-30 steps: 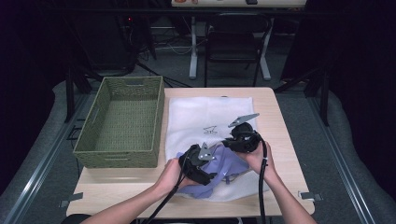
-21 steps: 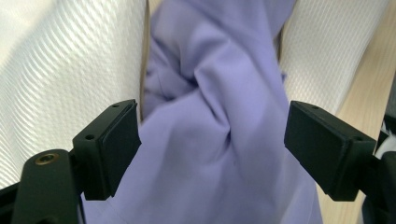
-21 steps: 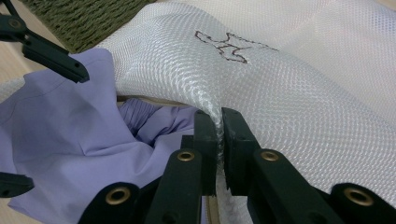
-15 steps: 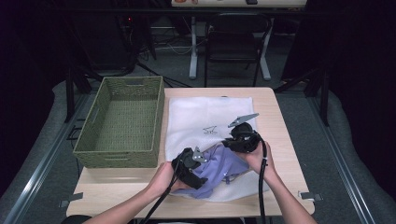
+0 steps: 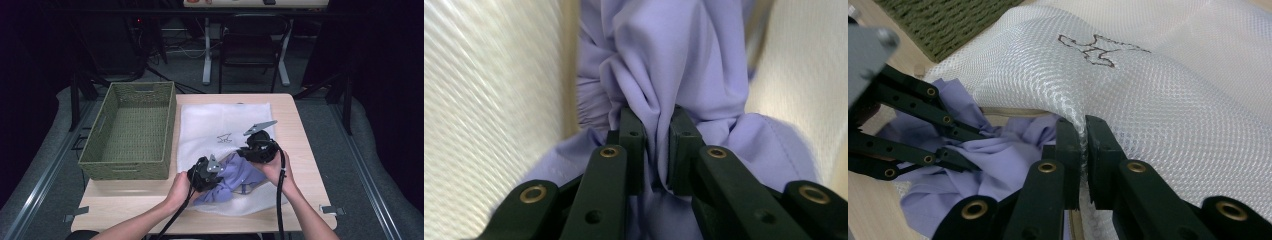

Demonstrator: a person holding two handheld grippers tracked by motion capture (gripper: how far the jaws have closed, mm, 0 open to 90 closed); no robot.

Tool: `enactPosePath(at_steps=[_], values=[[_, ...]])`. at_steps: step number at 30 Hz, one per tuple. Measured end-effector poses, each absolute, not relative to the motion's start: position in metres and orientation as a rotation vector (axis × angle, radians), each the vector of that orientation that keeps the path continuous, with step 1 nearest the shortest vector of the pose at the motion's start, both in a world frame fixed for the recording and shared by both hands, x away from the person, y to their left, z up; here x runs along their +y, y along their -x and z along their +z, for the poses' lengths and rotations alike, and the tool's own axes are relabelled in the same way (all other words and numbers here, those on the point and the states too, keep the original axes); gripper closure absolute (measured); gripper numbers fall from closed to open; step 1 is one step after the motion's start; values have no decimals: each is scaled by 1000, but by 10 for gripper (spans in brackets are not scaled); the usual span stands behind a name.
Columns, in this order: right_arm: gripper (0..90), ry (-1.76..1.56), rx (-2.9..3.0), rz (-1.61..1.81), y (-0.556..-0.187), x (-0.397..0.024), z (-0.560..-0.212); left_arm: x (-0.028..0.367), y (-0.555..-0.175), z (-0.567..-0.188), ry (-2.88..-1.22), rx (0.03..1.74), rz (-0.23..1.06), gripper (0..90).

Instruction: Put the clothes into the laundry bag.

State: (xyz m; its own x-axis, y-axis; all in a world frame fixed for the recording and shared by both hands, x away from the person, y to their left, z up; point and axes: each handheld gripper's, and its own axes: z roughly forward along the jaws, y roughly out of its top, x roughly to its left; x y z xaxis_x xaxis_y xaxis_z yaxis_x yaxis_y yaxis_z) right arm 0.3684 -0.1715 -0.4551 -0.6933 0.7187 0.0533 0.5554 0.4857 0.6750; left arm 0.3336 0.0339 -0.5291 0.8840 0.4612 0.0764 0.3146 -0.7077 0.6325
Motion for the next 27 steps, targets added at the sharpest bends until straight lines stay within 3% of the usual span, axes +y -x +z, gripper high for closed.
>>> enactPosePath(at_steps=[3, 9, 17, 22, 27], values=[[856, -1092, 2489, 1027, -368, -171, -452, 30, -337, -524, -2339, 574, 331, 808], [856, -1086, 2509, 1005, -367, -169, -456, 27, -342, -540, -2414, 559, 294, 728], [856, -1095, 2519, 1001, -368, -170, -459, 29, -329, -515, -2425, 500, 284, 412], [856, -1093, 2517, 1001, -368, -171, -459, 37, -319, -502, -2413, 486, 304, 306], [855, -1090, 2516, 999, -368, -171, -459, 42, -308, -495, -2394, 467, 226, 321]])
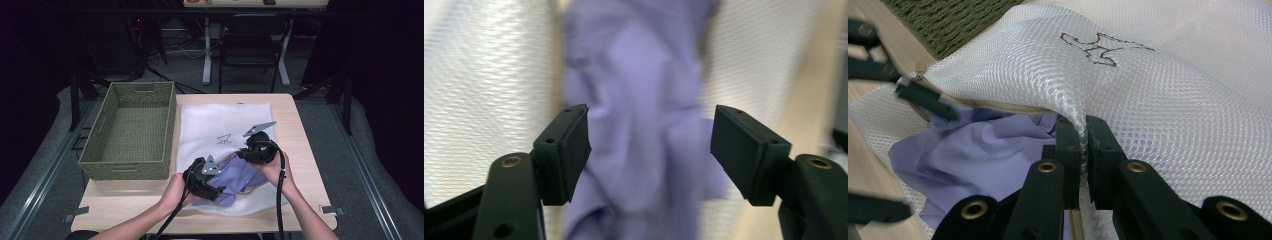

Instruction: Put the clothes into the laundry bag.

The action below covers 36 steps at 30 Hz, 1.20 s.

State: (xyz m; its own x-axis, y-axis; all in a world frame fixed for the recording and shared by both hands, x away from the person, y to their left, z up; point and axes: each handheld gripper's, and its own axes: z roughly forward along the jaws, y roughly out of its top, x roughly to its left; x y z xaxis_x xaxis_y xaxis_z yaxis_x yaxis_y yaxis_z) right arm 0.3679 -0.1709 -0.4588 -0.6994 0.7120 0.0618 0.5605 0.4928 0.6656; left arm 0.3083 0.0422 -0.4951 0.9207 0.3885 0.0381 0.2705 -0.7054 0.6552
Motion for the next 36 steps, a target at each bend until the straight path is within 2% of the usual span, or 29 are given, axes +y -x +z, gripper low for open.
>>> enactPosePath(at_steps=[4, 9, 15, 16, 20, 24, 29, 36], values=[[855, -1099, 2519, 997, -368, -171, -459, 32, -302, -502, -2425, 427, 168, 343], [855, -1105, 2526, 990, -368, -171, -462, 28, -314, -530, -2504, 495, 130, 321], [855, -1106, 2539, 981, -370, -170, -465, 23, -322, -549, -2555, 534, 145, 331], [855, -1107, 2542, 980, -370, -170, -465, 22, -322, -551, -2558, 534, 165, 366], [856, -1103, 2541, 978, -369, -169, -464, 25, -324, -557, -2529, 556, 214, 676], [856, -1084, 2537, 990, -368, -168, -461, 25, -327, -551, -2469, 561, 329, 818], [856, -1080, 2525, 1017, -366, -167, -454, 25, -334, -535, -2330, 597, 461, 829], [856, -1080, 2550, 1004, -366, -165, -458, 23, -343, -557, -2415, 588, 468, 779]])
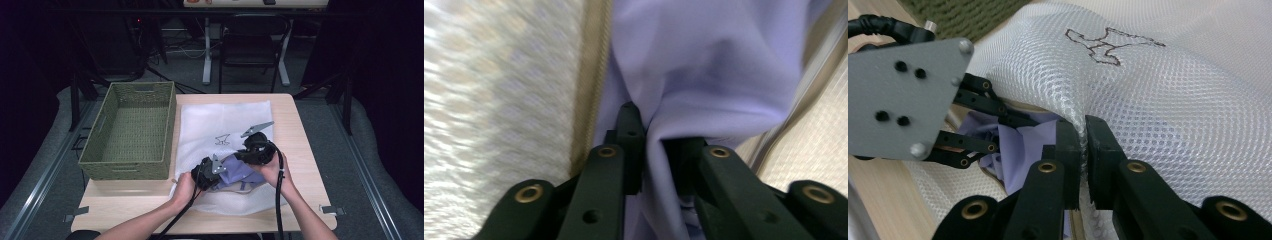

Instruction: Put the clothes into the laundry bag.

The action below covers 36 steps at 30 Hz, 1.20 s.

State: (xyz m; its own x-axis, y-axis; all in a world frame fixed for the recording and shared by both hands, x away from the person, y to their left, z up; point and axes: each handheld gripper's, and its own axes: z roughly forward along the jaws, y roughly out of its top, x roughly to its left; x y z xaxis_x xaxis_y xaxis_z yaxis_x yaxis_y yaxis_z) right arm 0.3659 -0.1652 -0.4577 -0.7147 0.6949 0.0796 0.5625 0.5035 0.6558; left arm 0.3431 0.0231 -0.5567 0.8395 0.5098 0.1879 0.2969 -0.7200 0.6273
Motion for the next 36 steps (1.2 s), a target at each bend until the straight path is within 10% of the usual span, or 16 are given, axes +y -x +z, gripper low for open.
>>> enactPosePath(at_steps=[12, 36], values=[[856, -1098, 2550, 999, -366, -171, -460, 26, -328, -526, -2423, 506, 397, 403], [856, -1107, 2557, 994, -367, -170, -460, 49, -311, -538, -2518, 591, 317, 459]])
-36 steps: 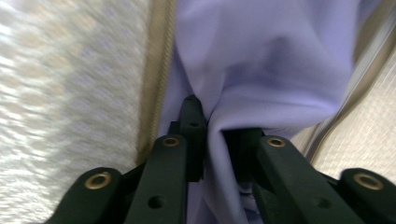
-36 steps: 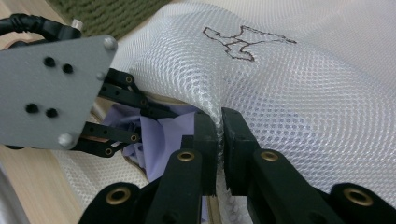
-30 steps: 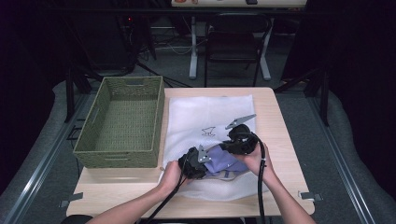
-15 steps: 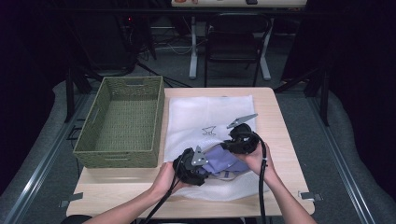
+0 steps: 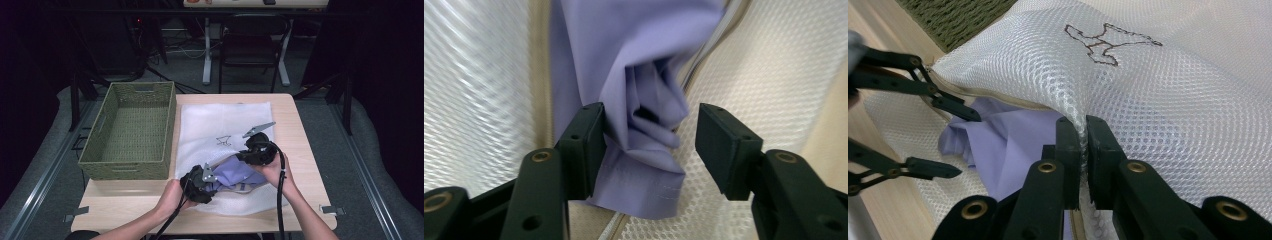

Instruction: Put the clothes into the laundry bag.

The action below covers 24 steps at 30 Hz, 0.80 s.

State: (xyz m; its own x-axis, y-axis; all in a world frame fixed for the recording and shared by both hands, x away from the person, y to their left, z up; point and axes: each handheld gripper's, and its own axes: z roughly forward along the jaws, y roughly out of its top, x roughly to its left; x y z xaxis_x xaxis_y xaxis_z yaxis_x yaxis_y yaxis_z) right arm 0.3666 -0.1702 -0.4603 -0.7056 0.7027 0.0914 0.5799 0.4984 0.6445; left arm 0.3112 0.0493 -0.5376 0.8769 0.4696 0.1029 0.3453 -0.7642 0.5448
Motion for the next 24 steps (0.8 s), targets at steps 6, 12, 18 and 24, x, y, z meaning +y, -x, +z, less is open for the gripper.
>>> enactPosePath(at_steps=[6, 12, 18, 24], values=[[856, -1102, 2570, 995, -367, -169, -463, 46, -317, -555, -2531, 600, 350, 679], [857, -1101, 2575, 1004, -366, -167, -462, 41, -324, -556, -2516, 569, 443, 849], [857, -1114, 2554, 1074, -366, -167, -453, 33, -336, -526, -2361, 590, 575, 851], [857, -1116, 2583, 1060, -366, -163, -457, 31, -341, -554, -2444, 607, 567, 843]])
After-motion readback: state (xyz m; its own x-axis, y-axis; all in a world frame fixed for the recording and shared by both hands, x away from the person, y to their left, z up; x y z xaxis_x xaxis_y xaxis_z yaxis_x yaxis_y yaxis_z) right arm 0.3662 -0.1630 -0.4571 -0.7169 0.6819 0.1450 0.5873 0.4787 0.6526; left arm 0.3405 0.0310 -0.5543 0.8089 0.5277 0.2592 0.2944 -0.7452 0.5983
